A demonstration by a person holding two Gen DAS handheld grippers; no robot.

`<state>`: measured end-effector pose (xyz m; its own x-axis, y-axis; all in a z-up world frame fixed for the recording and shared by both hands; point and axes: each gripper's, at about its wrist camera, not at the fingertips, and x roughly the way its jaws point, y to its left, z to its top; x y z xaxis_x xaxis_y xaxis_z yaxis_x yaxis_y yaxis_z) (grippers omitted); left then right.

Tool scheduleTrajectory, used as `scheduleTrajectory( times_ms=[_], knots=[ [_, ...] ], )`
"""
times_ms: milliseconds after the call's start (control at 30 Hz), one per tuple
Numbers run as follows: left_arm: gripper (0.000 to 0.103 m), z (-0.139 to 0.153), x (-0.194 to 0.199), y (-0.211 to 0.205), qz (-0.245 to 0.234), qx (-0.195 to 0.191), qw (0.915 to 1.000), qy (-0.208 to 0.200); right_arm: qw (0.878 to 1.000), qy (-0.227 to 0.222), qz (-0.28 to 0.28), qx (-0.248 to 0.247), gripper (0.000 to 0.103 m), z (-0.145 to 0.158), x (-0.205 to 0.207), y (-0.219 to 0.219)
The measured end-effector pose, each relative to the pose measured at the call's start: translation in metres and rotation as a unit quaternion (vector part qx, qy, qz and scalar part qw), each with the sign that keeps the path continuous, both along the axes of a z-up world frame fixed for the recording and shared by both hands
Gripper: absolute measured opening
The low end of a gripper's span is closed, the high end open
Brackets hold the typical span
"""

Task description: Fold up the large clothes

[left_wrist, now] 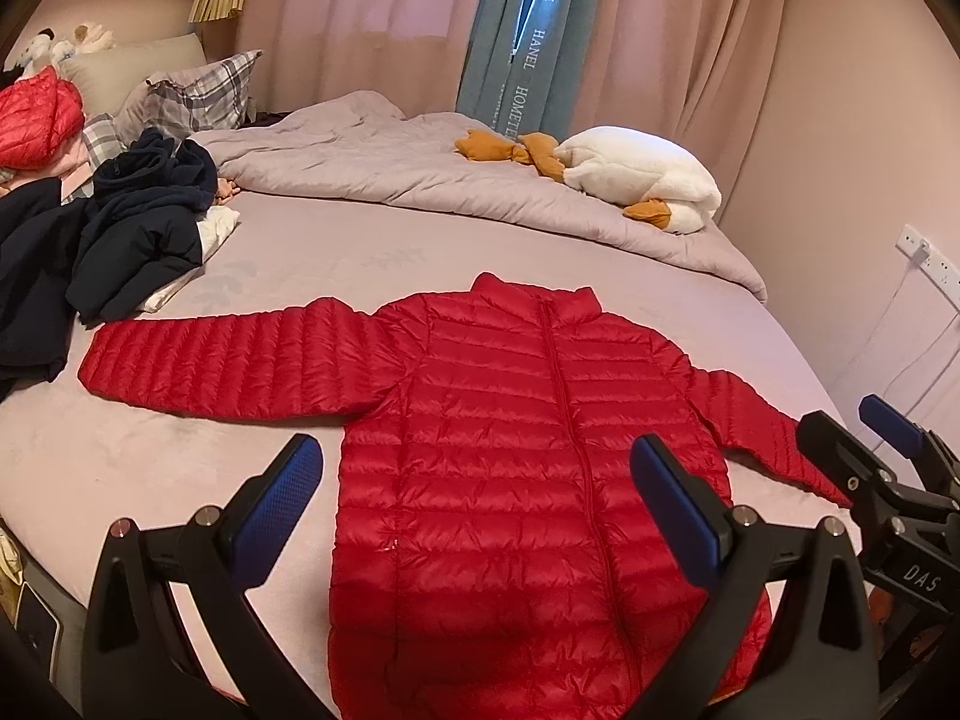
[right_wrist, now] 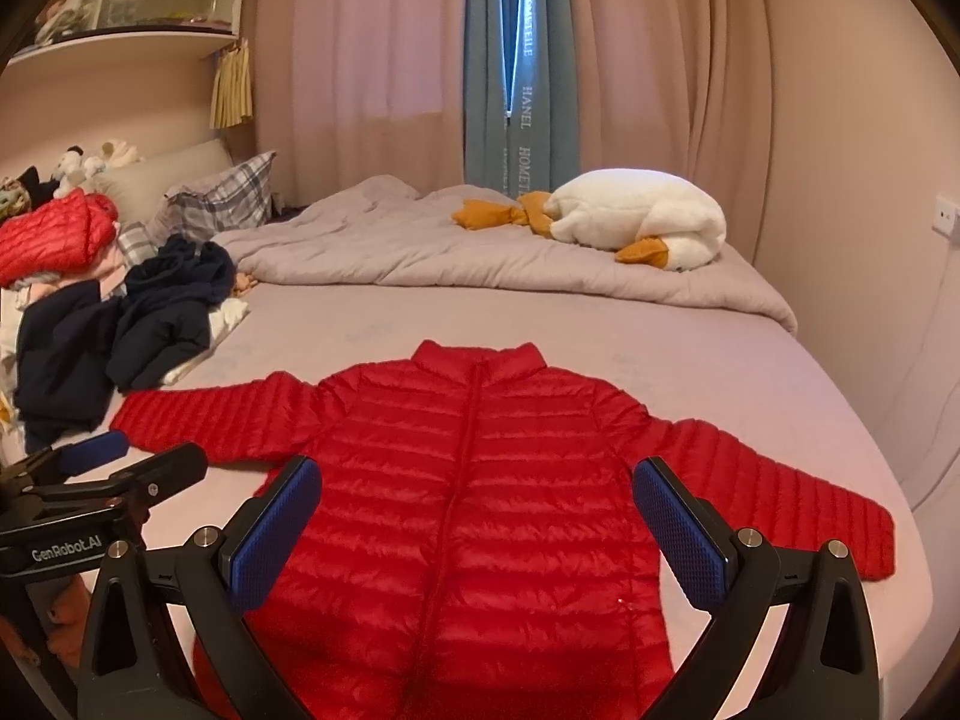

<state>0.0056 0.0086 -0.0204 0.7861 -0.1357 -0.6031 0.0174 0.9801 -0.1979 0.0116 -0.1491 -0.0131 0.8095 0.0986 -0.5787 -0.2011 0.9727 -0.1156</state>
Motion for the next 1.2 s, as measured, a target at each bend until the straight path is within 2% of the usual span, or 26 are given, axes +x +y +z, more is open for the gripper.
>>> scheduleTrajectory(
  times_ms=[1200],
  knots=[
    [0.102, 0.003, -0.004, -0.013, -0.005, 0.015, 0.9999, -0.005, 1.000, -0.003, -0.016, 0.009, 0.103, -0.002, -0.003, -0.015]
  ],
)
